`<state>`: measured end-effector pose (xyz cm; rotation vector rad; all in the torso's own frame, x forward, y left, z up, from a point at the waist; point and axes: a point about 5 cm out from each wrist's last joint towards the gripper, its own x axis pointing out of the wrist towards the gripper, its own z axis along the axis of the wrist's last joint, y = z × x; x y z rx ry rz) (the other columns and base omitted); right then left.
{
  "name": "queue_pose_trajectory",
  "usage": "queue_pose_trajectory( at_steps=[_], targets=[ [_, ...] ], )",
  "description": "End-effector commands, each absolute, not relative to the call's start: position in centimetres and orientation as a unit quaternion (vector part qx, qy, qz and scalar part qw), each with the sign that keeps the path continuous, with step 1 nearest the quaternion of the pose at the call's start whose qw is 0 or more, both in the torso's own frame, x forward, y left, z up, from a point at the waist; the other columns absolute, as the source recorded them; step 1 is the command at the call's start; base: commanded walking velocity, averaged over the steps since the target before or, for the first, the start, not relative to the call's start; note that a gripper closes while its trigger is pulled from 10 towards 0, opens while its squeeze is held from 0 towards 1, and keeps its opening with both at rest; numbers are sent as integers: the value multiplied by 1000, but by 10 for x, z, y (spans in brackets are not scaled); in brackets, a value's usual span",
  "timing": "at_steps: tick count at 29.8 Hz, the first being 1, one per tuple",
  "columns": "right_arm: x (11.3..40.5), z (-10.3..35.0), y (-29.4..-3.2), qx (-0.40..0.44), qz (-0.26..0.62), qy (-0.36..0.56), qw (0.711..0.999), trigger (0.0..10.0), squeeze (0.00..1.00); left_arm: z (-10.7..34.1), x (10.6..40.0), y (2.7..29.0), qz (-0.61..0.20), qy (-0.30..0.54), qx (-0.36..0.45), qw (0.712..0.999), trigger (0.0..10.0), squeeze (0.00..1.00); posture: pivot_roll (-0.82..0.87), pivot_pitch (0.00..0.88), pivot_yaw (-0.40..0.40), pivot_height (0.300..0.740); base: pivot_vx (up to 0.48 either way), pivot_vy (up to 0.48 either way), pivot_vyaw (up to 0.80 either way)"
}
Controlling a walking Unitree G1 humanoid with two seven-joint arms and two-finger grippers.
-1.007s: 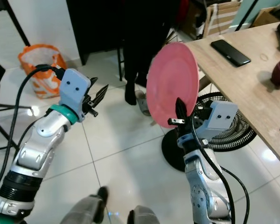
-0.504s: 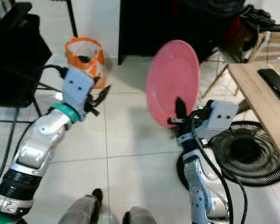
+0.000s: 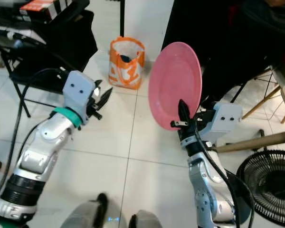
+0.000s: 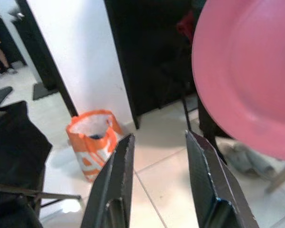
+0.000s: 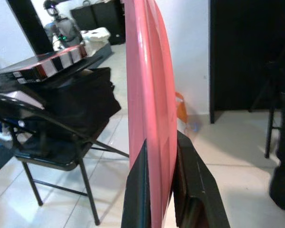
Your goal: Setting the table
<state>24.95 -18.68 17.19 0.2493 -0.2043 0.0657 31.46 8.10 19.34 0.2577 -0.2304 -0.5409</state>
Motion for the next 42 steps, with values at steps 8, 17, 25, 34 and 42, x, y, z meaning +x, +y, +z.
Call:
queue_pose_trajectory(
  at_steps=[8, 17, 25, 34, 42],
  targets=[
    [247, 169, -185, 123, 34, -95, 987, 10000, 0, 188, 315, 86, -260, -102, 132, 951, 10000, 0, 23, 42, -15, 740, 0, 0, 790],
    [247, 168, -185, 124, 33, -95, 987, 10000, 0, 188, 315, 85, -261, -103, 131, 951, 10000, 0, 21, 42, -14, 740, 0, 0, 792],
    [247, 169, -185, 123, 34, -95, 987, 10000, 0, 188, 315, 85, -260, -103, 130, 951, 10000, 0, 21, 43, -15, 740, 0, 0, 790],
    [247, 169, -185, 123, 35, -95, 987, 10000, 0, 188, 315, 85, -260, -102, 131, 951, 10000, 0, 22, 44, -14, 740, 0, 0, 792],
    [247, 169, -185, 124, 35, -96, 987, 10000, 0, 188, 316, 85, -259, -100, 132, 952, 10000, 0, 23, 44, -14, 740, 0, 0, 794]
  ],
)
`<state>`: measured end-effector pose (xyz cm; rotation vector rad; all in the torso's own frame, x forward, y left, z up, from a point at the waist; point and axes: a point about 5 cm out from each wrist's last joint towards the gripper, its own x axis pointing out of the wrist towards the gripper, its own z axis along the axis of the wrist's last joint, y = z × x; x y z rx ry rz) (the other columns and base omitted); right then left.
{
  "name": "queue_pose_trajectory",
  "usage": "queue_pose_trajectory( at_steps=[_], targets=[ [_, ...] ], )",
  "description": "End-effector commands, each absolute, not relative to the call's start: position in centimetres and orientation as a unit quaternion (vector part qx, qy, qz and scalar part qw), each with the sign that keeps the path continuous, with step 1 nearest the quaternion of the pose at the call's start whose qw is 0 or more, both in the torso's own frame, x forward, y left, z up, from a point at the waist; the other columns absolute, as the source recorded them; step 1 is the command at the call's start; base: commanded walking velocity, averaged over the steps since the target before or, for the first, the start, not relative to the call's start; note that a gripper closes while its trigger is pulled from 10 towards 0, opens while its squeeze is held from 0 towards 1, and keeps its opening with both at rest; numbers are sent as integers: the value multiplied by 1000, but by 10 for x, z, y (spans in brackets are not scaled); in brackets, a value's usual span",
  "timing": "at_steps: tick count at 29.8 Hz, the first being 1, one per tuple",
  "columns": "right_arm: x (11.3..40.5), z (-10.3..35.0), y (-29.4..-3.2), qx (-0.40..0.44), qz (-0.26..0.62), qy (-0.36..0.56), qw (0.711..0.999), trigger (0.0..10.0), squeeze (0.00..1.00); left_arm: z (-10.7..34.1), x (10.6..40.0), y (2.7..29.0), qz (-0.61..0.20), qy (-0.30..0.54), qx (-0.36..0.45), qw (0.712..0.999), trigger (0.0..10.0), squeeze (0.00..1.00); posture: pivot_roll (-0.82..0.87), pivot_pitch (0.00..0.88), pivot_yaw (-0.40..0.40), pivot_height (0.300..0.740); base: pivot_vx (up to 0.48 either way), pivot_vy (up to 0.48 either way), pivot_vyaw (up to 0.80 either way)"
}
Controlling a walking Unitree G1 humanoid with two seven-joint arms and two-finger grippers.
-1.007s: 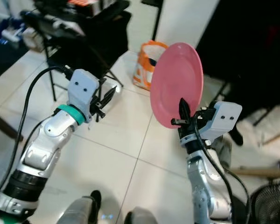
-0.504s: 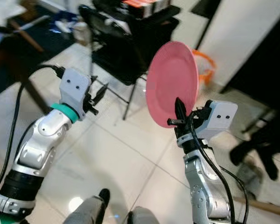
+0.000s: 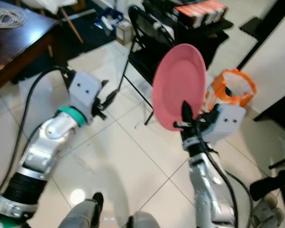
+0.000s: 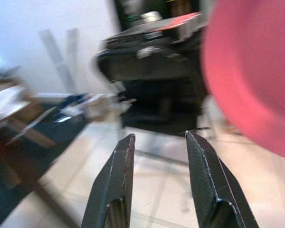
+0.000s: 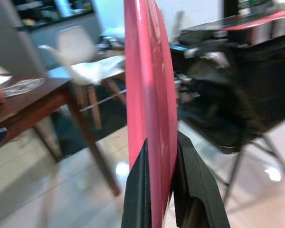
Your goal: Setting the table
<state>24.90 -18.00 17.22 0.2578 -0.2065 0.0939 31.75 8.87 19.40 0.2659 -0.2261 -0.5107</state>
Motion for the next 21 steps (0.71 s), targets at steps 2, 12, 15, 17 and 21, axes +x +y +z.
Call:
queue_pose_trajectory(
  at_steps=[2, 12, 15, 17, 21],
  targets=[
    [247, 169, -185, 123, 35, -96, 987, 10000, 0, 188, 316, 85, -258, -100, 133, 952, 10000, 0, 23, 43, -14, 740, 0, 0, 794],
    [248, 170, -185, 122, 36, -98, 987, 10000, 0, 187, 319, 87, -249, -94, 141, 954, 10000, 0, 23, 43, -13, 740, 0, 0, 790],
    [248, 170, -185, 123, 36, -99, 987, 10000, 0, 185, 320, 88, -243, -86, 137, 956, 10000, 0, 23, 42, -13, 740, 0, 0, 788],
    [248, 170, -185, 123, 35, -99, 987, 10000, 0, 185, 320, 89, -241, -84, 135, 957, 10000, 0, 22, 43, -10, 740, 0, 0, 791],
    [248, 170, -185, 122, 35, -100, 987, 10000, 0, 185, 321, 91, -238, -81, 132, 959, 10000, 0, 23, 41, -9, 740, 0, 0, 789]
  ],
)
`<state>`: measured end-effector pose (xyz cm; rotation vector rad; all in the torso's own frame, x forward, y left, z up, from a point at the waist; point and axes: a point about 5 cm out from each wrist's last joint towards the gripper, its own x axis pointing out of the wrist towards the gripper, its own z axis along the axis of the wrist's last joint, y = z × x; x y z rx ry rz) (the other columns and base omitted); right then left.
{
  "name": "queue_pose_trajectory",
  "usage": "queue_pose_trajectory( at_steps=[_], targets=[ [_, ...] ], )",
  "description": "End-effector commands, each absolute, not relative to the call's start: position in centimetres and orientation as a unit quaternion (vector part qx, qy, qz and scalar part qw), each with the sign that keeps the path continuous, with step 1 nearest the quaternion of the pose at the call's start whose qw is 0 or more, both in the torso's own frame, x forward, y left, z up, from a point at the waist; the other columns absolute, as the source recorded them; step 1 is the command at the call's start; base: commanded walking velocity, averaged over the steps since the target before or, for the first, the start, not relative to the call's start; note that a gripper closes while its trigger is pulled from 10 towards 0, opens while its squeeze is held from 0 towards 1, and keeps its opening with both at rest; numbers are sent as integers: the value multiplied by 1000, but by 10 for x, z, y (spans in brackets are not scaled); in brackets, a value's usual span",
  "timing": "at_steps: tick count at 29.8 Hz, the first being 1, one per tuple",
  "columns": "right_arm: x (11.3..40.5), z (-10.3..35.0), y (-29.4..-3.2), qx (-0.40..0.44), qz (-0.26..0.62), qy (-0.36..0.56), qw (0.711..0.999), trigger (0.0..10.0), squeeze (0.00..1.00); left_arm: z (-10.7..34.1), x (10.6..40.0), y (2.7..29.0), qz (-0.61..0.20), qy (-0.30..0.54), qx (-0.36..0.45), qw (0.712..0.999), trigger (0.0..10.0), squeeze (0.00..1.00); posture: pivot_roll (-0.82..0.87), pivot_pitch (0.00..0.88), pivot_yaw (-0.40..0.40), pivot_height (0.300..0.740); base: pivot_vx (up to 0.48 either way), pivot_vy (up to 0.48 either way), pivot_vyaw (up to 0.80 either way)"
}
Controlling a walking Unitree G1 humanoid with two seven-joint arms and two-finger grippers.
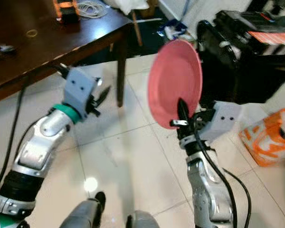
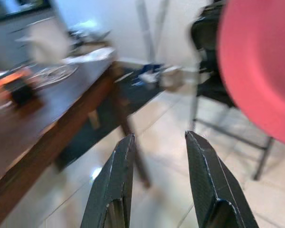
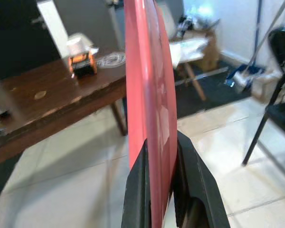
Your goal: Setting the table
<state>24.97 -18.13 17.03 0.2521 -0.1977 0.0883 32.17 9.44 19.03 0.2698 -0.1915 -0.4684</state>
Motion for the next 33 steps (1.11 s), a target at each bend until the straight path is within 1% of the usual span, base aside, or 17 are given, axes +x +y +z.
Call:
queue_pose_trajectory(
  at_steps=[1, 33],
  targets=[
    [248, 170, -185, 122, 35, -100, 987, 10000, 0, 185, 321, 91, -238, -81, 132, 959, 10000, 0, 23, 41, -9, 740, 0, 0, 794],
    [250, 171, -183, 121, 41, -104, 986, 10000, 0, 186, 324, 89, -235, -77, 128, 961, 10000, 0, 23, 30, -3, 740, 0, 0, 791]
  ],
)
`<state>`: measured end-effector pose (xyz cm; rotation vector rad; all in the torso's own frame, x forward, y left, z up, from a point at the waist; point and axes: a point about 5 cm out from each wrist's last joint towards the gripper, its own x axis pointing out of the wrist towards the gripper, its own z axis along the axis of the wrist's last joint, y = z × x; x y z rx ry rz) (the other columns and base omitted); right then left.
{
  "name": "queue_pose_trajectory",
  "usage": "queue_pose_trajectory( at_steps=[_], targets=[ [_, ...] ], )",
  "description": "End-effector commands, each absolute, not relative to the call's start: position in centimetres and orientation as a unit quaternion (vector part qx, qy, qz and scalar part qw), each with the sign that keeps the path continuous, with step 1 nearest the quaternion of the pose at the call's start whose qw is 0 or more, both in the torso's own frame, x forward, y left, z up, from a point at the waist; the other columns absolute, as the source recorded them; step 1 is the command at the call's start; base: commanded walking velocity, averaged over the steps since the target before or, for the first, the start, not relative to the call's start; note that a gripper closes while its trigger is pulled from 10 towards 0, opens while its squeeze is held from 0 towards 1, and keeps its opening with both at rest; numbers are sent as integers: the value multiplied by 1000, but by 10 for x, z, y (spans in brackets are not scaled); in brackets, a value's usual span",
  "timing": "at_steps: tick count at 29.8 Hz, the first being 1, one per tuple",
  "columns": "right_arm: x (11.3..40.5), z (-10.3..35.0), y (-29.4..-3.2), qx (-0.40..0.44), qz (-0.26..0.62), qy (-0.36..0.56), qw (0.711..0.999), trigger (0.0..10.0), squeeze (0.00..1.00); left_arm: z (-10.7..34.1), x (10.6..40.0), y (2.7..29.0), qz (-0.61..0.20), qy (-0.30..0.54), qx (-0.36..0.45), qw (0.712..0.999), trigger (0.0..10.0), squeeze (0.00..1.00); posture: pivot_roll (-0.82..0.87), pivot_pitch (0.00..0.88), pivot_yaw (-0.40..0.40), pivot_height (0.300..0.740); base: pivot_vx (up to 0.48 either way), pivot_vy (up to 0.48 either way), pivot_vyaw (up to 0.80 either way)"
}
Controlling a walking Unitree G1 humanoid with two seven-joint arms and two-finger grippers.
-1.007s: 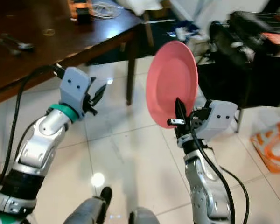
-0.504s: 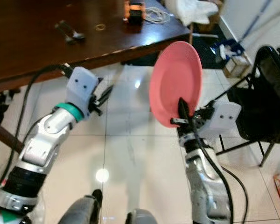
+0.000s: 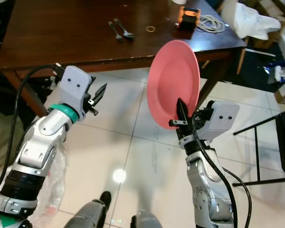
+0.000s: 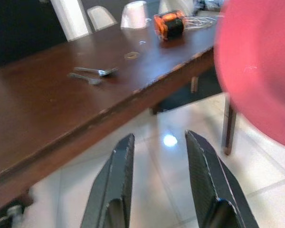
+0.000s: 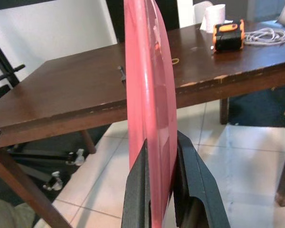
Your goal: Setting the table
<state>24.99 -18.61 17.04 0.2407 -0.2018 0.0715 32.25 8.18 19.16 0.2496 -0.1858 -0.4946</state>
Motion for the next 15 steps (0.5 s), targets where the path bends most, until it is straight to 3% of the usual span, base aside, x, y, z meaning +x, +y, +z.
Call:
queue_pose_trajectory(
  at_steps=[1, 7, 15],
  targets=[
    [250, 171, -183, 121, 41, -104, 986, 10000, 0, 186, 324, 89, -235, -77, 128, 961, 10000, 0, 23, 30, -3, 740, 0, 0, 794],
    [250, 172, -184, 121, 38, -106, 986, 10000, 0, 187, 324, 88, -236, -78, 127, 960, 10000, 0, 22, 33, -2, 740, 0, 0, 789],
    [250, 178, -189, 129, 10, -127, 983, 10000, 0, 188, 324, 83, -238, -90, 134, 958, 10000, 0, 15, 35, 3, 740, 40, 0, 0]
  ],
)
